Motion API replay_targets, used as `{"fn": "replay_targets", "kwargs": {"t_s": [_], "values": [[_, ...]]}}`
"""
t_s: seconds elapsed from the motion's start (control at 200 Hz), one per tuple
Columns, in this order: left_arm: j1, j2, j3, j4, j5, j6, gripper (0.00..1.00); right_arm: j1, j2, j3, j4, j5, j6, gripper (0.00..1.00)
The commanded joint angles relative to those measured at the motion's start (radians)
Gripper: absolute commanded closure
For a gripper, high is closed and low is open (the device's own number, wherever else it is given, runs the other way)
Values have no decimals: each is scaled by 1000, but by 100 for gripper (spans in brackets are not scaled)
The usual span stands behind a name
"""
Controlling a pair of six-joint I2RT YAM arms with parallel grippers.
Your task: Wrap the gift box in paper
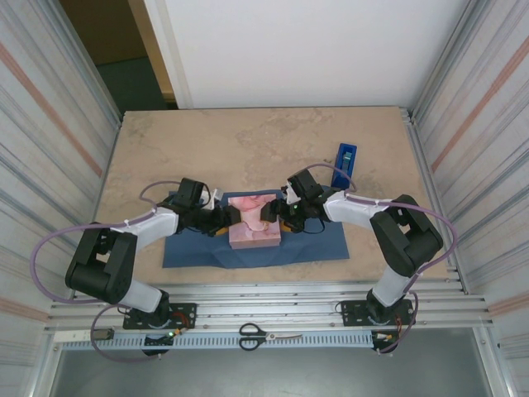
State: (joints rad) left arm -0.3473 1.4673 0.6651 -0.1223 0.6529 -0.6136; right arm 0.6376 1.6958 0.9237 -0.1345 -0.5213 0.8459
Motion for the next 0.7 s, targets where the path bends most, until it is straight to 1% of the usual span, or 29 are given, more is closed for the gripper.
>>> {"fn": "replay_targets", "kwargs": {"t_s": [0.0,0.12,0.251,0.331,0.486,0.601,0.696], "values": [[-1,-28,-12,-25,-8,5,34,23,-17,10,-13,2,22,27],[-1,-30,-16,-24,2,5,34,28,-40,4,-20,20,27,27],[-1,-37,-16,-32,-11,-1,34,28,-35,6,-19,17,27,28],[-1,-43,-15,-27,1,-5,34,32,-37,6,-16,17,32,31],[-1,-75,-8,-37,-6,-1,34,40,-58,4,-16,25,41,30],[-1,-64,-5,-39,11,-4,34,40,-73,-8,-8,43,47,29],[0,-52,-13,-42,1,0,34,38,-62,-1,-31,50,39,28]]}}
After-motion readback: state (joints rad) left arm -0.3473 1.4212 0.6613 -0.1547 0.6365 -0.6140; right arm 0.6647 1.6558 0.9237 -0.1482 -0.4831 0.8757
